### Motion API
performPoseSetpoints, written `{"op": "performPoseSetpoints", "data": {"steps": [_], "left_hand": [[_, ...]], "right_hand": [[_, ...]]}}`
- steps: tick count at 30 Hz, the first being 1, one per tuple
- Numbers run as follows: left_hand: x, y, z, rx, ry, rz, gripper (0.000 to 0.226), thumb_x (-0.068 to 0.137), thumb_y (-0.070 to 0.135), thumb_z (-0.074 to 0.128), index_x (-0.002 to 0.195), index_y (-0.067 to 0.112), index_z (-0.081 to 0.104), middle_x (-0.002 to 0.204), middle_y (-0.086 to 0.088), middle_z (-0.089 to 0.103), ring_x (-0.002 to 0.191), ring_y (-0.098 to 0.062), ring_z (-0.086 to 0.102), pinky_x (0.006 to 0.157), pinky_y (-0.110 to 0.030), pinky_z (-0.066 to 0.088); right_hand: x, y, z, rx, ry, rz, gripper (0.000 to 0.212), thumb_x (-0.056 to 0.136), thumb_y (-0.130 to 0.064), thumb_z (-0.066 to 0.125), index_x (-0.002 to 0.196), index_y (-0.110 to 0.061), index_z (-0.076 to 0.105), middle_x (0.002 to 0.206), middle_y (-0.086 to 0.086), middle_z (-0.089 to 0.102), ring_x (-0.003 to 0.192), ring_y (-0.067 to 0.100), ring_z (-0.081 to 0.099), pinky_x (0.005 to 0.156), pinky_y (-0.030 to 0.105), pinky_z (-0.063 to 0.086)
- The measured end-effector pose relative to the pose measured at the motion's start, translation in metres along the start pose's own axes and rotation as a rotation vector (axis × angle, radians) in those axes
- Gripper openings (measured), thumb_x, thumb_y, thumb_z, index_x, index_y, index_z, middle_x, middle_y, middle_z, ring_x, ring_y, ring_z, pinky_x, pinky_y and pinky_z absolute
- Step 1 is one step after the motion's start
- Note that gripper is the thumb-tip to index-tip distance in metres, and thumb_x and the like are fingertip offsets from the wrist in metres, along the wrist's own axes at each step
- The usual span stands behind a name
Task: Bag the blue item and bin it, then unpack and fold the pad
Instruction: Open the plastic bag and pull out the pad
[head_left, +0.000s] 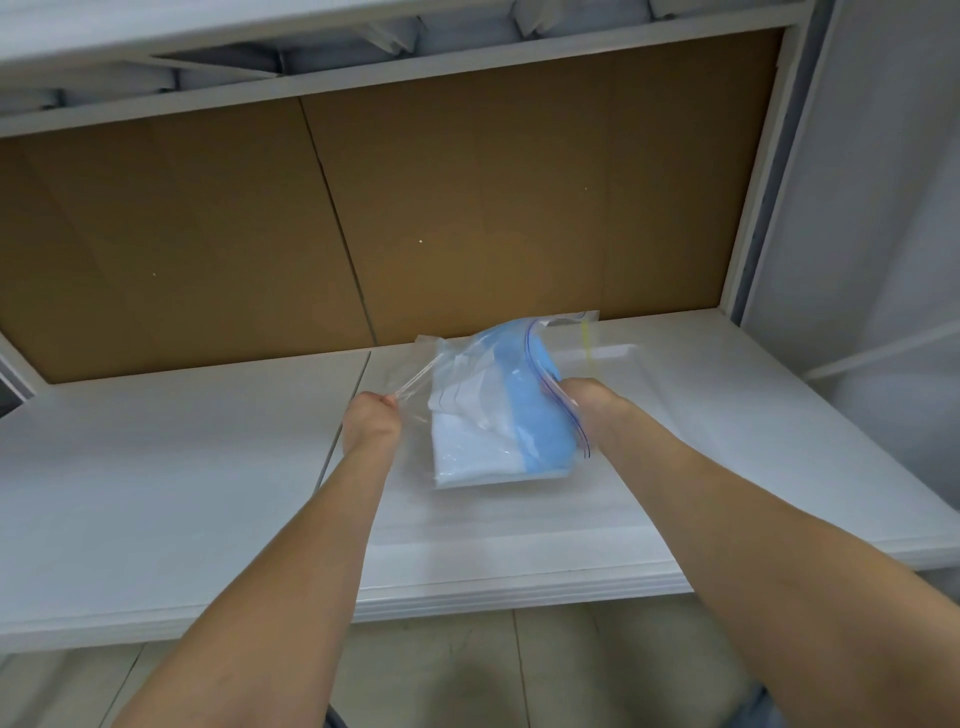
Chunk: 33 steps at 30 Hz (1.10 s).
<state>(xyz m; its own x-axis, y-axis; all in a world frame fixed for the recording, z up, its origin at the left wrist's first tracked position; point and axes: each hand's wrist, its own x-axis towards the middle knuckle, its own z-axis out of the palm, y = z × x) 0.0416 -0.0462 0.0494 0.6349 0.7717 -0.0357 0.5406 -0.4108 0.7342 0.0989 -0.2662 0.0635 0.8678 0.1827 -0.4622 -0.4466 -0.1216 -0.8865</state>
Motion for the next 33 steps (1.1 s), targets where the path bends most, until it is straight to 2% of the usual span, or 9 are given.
{"op": "performPoseSetpoints", "data": {"steps": [2,8,12,17,19,21,25,29,33], "left_hand": [[0.000,0.002,-0.002,0.018,0.013,-0.021,0.035,0.099,0.018,0.042,0.117,-0.008,0.058,0.122,-0.026,0.059,0.113,-0.040,0.056,0.089,-0.038,0.046],[0.005,-0.007,-0.014,0.002,0.041,-0.073,0.030,0.096,0.013,0.048,0.114,-0.007,0.058,0.118,-0.025,0.061,0.108,-0.041,0.059,0.085,-0.040,0.049],[0.010,-0.014,-0.024,-0.044,0.050,-0.152,0.030,0.086,0.005,0.061,0.113,-0.008,0.059,0.118,-0.024,0.062,0.109,-0.038,0.061,0.087,-0.041,0.051],[0.010,-0.014,-0.039,-0.346,0.147,-0.255,0.033,0.095,0.018,0.051,0.122,-0.001,0.057,0.124,-0.015,0.061,0.116,-0.031,0.058,0.094,-0.035,0.047],[0.004,-0.009,-0.035,-0.400,0.049,-0.241,0.051,0.089,0.046,0.055,0.113,0.001,0.059,0.109,-0.015,0.065,0.102,-0.035,0.062,0.087,-0.039,0.050],[-0.002,-0.007,-0.033,-0.442,-0.071,-0.238,0.059,0.077,0.061,0.063,0.093,0.005,0.057,0.072,-0.010,0.054,0.067,-0.030,0.055,0.062,-0.032,0.046],[0.002,-0.011,-0.023,-0.345,-0.214,-0.197,0.031,0.077,0.037,0.075,0.092,0.012,0.066,0.057,-0.002,0.034,0.045,-0.016,0.024,0.035,-0.015,0.023],[0.001,-0.010,-0.017,-0.480,-0.140,-0.149,0.004,0.084,0.016,0.069,0.086,0.015,0.065,0.063,-0.001,0.044,0.047,-0.017,0.030,0.041,-0.022,0.025],[0.003,-0.010,-0.018,-0.727,-0.172,-0.157,0.027,0.094,0.009,0.040,0.074,0.013,0.058,0.054,-0.003,0.046,0.037,-0.013,0.040,0.038,-0.018,0.031]], "right_hand": [[-0.002,-0.004,-0.002,0.003,0.003,0.004,0.020,0.097,-0.029,0.054,0.094,-0.009,0.056,0.076,0.006,0.059,0.062,0.022,0.059,0.050,0.026,0.049],[0.000,-0.007,-0.008,0.076,0.083,-0.054,0.036,0.096,-0.028,0.055,0.122,-0.003,0.058,0.104,0.013,0.064,0.088,0.028,0.060,0.091,0.042,0.052],[0.000,-0.006,-0.021,0.049,0.152,-0.065,0.037,0.097,-0.029,0.054,0.122,-0.002,0.056,0.095,0.009,0.058,0.071,0.023,0.053,0.078,0.033,0.043],[0.004,0.002,-0.033,0.093,0.217,-0.078,0.037,0.096,-0.032,0.056,0.118,-0.001,0.060,0.072,0.003,0.051,0.061,0.016,0.046,0.075,0.029,0.038],[0.007,0.007,-0.030,0.120,0.216,-0.089,0.040,0.096,-0.033,0.055,0.117,0.001,0.061,0.074,0.005,0.054,0.067,0.020,0.049,0.075,0.030,0.040],[0.010,0.008,-0.027,0.150,0.220,-0.101,0.042,0.096,-0.037,0.054,0.115,-0.001,0.062,0.084,0.007,0.056,0.075,0.023,0.051,0.076,0.031,0.042],[0.009,0.007,-0.030,0.229,0.227,-0.093,0.039,0.094,-0.048,0.051,0.099,-0.010,0.058,0.090,0.006,0.060,0.074,0.021,0.056,0.082,0.034,0.048],[0.011,0.011,-0.039,0.271,0.269,-0.077,0.049,0.092,-0.054,0.051,0.111,-0.010,0.060,0.104,0.008,0.064,0.093,0.026,0.061,0.092,0.037,0.049],[0.014,0.012,-0.047,0.320,0.317,-0.098,0.042,0.096,-0.044,0.049,0.114,-0.008,0.057,0.101,0.008,0.058,0.090,0.023,0.055,0.084,0.033,0.046]]}}
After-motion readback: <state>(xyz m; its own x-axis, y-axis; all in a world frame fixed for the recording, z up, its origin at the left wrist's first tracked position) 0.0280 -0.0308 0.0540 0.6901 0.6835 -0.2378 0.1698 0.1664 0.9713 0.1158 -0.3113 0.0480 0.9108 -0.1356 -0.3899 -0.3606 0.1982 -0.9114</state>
